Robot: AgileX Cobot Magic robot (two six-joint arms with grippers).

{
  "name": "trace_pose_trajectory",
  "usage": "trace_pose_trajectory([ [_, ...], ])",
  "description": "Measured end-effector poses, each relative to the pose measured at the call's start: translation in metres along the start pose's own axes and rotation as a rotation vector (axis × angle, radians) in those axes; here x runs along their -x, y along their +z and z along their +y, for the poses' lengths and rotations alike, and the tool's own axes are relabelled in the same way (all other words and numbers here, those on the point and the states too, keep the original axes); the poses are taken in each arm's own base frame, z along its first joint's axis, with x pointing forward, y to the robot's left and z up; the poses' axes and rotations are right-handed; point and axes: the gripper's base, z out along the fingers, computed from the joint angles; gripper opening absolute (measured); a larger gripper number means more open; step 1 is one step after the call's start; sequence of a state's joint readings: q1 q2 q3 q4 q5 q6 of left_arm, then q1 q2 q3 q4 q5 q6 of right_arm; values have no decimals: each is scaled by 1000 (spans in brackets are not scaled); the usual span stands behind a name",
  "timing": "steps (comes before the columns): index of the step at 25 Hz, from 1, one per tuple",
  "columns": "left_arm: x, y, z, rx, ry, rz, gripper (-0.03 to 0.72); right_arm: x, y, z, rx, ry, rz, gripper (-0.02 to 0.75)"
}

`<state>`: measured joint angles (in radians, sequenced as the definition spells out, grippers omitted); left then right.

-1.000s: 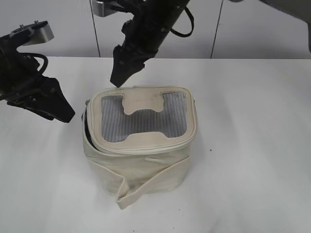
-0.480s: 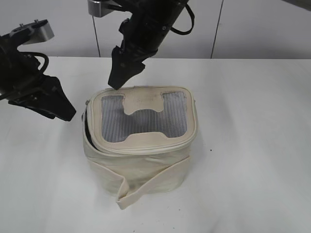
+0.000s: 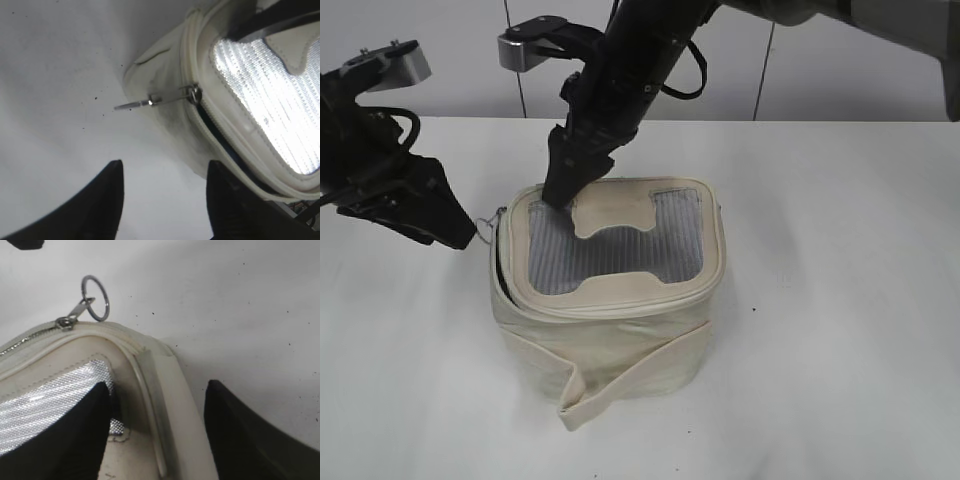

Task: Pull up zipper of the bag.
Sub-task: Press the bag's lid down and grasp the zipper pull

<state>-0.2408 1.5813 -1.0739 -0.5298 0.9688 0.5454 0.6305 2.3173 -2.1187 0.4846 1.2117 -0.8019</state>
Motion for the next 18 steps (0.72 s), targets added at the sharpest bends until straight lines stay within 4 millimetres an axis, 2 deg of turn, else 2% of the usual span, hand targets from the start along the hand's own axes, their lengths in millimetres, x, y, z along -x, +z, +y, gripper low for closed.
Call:
trace_pose_trajectory([
  [2,0,0,0,0,0,-1,410,0,0,0,3,1,-2,400],
  [11,6,0,3,38,0,-63,410,1,1,3,22,0,1,45],
  [18,6,-1,8,89,44,-70,473,1,-3,4,15,-4,1,39],
])
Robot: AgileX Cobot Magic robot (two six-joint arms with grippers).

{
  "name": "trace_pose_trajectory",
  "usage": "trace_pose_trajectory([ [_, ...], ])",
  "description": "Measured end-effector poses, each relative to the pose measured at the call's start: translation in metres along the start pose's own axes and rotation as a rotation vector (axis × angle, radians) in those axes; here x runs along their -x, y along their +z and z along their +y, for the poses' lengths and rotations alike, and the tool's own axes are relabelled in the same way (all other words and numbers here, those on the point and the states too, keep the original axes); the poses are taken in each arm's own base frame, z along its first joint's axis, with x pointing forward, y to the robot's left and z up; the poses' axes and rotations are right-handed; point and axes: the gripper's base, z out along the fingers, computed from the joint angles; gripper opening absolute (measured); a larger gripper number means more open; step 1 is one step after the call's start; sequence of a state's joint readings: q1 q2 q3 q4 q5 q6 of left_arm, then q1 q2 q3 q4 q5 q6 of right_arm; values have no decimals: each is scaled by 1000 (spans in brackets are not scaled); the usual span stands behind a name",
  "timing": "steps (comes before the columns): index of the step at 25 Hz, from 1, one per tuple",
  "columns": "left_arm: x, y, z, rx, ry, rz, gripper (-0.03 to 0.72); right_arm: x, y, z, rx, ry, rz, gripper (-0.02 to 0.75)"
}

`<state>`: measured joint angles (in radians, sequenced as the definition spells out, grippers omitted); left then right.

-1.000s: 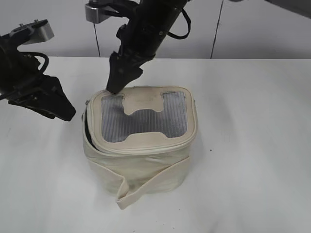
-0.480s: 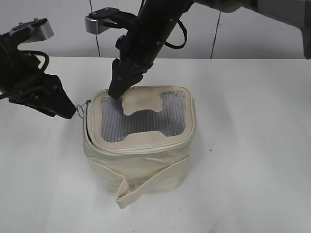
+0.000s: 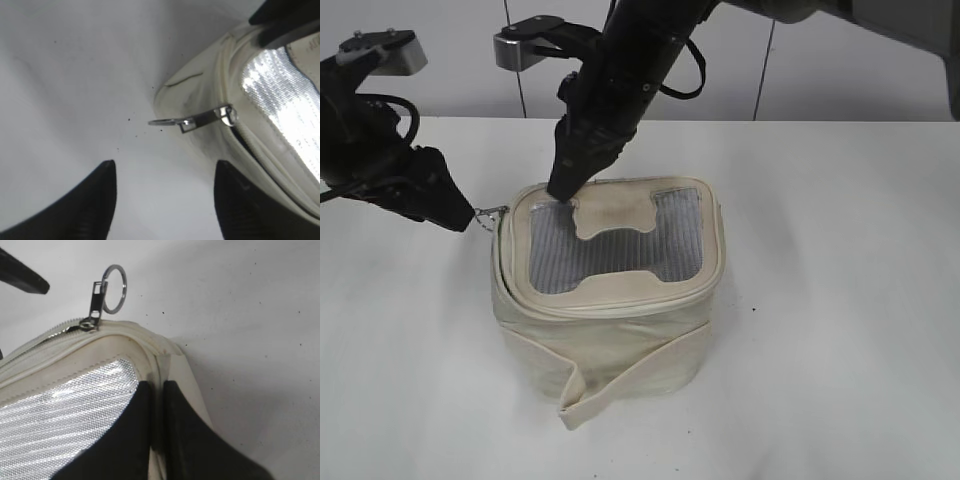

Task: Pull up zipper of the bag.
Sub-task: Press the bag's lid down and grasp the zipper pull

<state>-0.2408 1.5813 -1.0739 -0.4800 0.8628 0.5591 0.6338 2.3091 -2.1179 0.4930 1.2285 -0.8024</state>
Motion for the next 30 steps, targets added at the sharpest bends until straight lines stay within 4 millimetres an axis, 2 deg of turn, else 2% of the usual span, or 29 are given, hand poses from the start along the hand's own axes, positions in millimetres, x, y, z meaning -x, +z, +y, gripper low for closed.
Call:
trace_pose_trajectory([
  [14,0,0,-4,-46,231,-5,489,0,-2,1,-7,10,4,39],
  [20,3,0,-9,-96,218,-46,488,0,-2,1,-7,11,4,39],
  [24,4,10,-7,-120,212,-33,484,0,-2,1,-7,11,4,39],
  [27,3,17,-4,-124,201,-16,417,0,-2,1,-7,11,4,39],
  [30,5,18,-3,-109,199,-32,260,1,-2,1,-8,12,4,39],
])
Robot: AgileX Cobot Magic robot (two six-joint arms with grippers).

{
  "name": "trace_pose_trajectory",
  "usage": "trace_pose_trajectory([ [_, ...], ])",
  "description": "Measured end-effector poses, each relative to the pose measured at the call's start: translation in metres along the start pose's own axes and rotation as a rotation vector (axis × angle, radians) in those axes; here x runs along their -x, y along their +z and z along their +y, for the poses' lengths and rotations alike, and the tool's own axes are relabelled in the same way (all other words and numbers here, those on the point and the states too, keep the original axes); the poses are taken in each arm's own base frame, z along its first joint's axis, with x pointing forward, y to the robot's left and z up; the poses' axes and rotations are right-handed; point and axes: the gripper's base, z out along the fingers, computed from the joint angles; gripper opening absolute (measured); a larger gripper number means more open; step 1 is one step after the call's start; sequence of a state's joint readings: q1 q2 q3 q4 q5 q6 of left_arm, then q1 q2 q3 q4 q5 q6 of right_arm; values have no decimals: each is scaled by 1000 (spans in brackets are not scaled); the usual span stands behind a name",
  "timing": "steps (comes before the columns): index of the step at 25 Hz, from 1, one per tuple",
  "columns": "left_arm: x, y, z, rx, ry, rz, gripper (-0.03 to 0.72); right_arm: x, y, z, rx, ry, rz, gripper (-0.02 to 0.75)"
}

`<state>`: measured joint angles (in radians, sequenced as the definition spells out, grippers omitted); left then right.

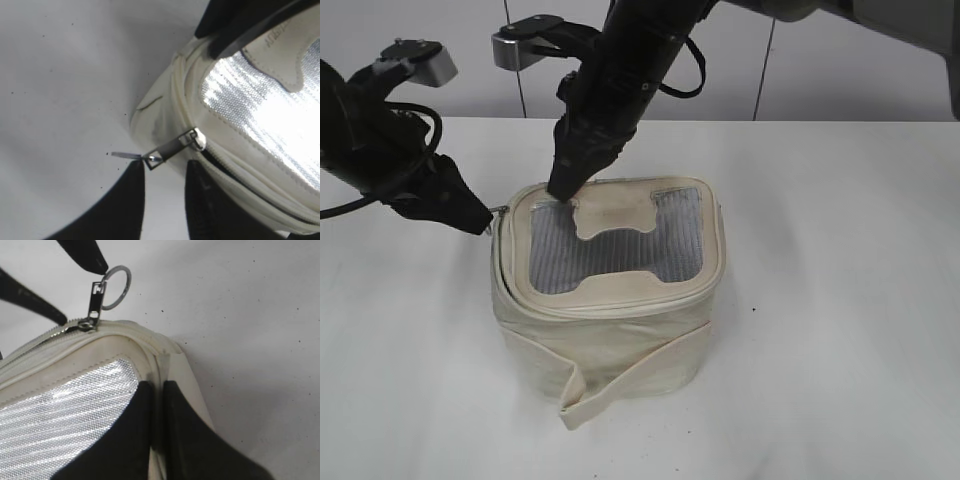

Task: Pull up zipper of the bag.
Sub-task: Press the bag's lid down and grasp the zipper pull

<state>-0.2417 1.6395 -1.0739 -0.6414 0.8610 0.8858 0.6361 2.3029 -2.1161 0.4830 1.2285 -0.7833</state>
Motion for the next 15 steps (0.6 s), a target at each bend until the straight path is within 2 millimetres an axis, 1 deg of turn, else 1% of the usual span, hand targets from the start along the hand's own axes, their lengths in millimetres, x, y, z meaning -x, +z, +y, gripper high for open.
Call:
trace_pose_trajectory([
  [4,1,0,1,8,2,-6,58,0,0,0,-1,2,1,39],
  [6,0,0,0,1,3,0,-1,0,0,0,-1,1,1,39],
  [15,-6,0,-4,-40,15,64,-3,0,0,0,-5,5,5,39],
])
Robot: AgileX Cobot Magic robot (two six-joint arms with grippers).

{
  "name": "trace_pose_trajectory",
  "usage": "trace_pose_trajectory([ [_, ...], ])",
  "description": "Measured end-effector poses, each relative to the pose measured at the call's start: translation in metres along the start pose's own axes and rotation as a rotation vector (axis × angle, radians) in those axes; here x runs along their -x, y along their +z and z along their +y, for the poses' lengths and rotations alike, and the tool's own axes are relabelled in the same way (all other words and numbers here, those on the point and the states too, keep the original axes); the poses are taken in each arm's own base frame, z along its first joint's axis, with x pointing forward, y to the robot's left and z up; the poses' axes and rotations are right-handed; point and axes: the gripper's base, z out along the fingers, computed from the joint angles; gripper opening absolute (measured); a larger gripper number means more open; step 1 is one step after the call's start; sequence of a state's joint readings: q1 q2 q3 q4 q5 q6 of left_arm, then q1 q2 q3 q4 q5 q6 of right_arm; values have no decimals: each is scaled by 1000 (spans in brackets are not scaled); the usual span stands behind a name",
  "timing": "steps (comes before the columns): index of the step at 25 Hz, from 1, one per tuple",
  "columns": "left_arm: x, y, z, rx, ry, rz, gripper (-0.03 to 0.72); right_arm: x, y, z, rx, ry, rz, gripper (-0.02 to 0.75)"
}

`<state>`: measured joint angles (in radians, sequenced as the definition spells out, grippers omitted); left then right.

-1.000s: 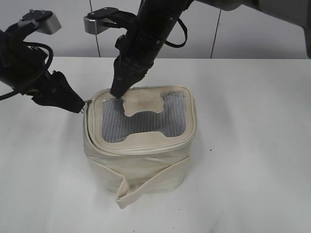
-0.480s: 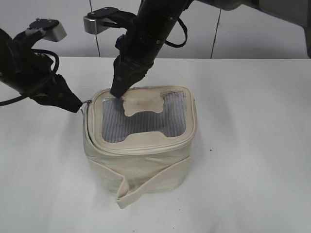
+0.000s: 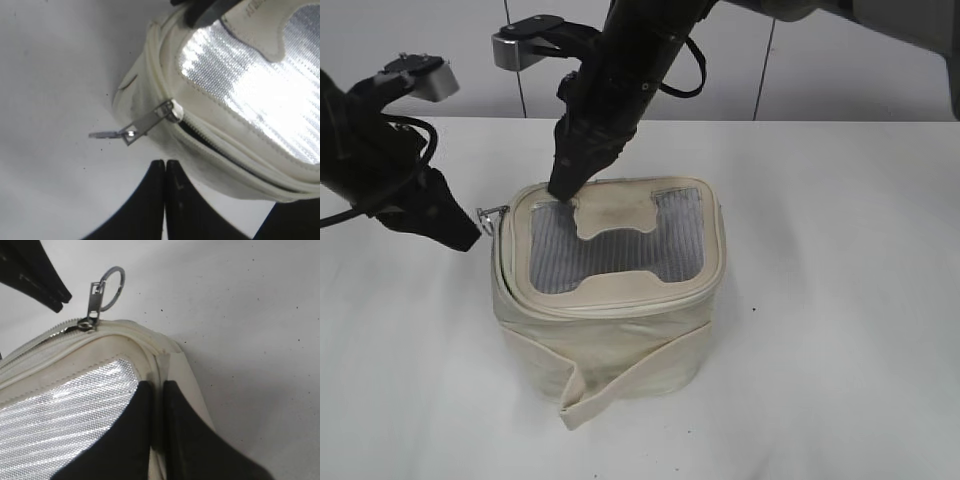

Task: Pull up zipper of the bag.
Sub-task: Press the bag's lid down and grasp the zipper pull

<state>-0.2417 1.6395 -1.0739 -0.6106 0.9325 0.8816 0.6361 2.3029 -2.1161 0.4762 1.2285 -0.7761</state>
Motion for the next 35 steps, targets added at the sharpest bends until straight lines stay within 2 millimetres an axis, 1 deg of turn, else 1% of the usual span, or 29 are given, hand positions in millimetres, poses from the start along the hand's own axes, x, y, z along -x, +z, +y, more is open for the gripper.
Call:
trace_pose_trajectory([
  [4,-2,0,1,10,-19,17,-1,0,0,0,0,1,0,39],
  [5,-2,0,1,10,-23,18,17,0,0,0,0,1,0,39],
  [7,-2,0,1,11,-26,19,101,0,0,0,0,1,0,39],
  [10,-2,0,2,19,-21,22,330,0,0,0,0,0,1,39],
  [12,-2,0,2,25,-21,18,442,0,0,0,0,0,1,39],
  [13,-1,0,3,29,-25,10,475,0,0,0,0,0,1,39],
  [14,0,0,3,33,-30,-2,491,0,0,0,0,0,1,39],
  [16,5,0,5,49,-51,-51,501,0,0,0,0,0,1,39],
  [18,8,-1,7,69,-67,-95,482,0,0,0,0,0,1,39],
  [20,10,0,8,81,-77,-115,437,0,0,0,0,0,1,39],
  [25,7,14,14,54,-100,-71,317,0,0,0,-2,-1,2,39],
  [26,7,17,15,50,-102,-65,276,0,0,0,-2,-1,2,39],
  [28,7,18,15,48,-102,-62,162,0,0,0,-2,-1,2,39],
  [29,7,18,15,48,-102,-62,87,0,0,0,-2,-1,2,39],
  [30,7,18,14,48,-101,-63,36,0,0,0,-2,-1,2,39],
  [31,7,17,14,48,-100,-62,7,0,0,0,-2,-1,2,39],
  [35,6,11,11,54,-75,-56,-3,0,0,0,-2,-1,2,39],
])
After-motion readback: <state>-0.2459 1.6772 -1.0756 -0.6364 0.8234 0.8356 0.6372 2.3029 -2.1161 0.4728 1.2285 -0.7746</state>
